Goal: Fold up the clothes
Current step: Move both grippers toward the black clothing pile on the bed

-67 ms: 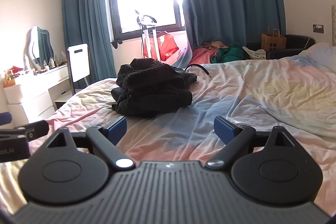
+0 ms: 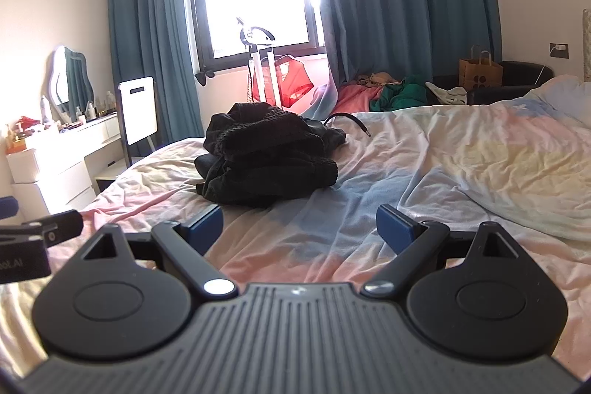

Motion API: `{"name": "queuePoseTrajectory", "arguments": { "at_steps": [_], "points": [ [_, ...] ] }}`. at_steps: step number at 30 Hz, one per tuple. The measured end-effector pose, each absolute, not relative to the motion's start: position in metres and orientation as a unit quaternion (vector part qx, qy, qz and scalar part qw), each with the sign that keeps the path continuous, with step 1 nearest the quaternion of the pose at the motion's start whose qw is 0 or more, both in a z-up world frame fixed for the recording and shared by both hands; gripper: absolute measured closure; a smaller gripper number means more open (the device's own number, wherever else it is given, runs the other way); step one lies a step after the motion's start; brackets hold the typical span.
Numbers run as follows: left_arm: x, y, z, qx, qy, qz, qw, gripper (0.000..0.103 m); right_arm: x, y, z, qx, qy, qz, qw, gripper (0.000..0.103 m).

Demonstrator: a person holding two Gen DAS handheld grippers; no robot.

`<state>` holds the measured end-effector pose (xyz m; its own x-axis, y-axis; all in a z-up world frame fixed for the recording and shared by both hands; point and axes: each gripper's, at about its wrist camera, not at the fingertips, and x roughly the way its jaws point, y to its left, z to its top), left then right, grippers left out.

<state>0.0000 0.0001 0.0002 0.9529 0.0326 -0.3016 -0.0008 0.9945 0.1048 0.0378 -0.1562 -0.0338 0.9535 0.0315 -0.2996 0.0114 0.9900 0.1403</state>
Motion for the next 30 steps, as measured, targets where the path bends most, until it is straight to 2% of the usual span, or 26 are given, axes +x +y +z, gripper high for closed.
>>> {"name": "queuePoseTrajectory", "arguments": {
  "at_steps": [30],
  "points": [
    [0.0083, 0.0061, -0.0085, 0.024, 0.171, -0.015, 0.985, 0.0, 0.0363, -0.1566, -0.0333, 0.068, 0.146, 0.002, 0.987, 0.012]
  ]
}}
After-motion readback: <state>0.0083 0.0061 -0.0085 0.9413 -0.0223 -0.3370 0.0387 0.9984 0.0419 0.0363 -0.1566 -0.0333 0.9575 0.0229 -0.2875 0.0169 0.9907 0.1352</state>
